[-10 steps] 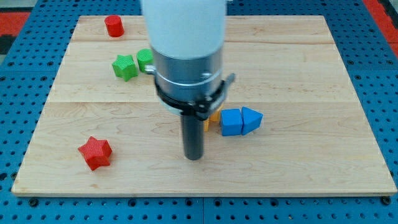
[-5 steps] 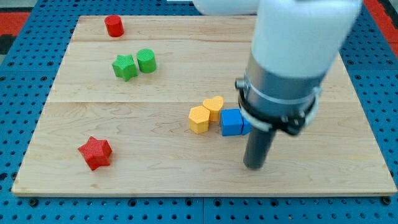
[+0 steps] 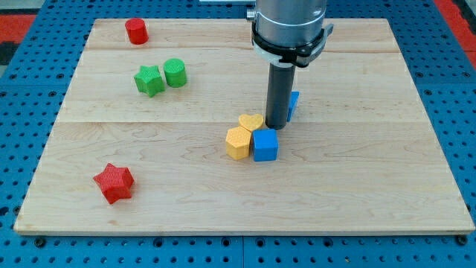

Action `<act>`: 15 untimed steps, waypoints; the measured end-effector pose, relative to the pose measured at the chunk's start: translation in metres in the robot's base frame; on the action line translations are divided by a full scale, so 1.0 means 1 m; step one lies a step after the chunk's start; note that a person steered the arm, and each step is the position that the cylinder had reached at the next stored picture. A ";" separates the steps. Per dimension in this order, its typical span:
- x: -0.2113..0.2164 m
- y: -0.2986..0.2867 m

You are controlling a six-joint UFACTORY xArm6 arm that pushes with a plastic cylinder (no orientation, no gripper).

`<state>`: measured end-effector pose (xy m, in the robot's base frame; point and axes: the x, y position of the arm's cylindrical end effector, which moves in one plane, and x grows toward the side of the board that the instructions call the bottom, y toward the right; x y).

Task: Place the blue triangle at the top center of the board

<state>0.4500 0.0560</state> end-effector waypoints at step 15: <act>-0.203 -0.068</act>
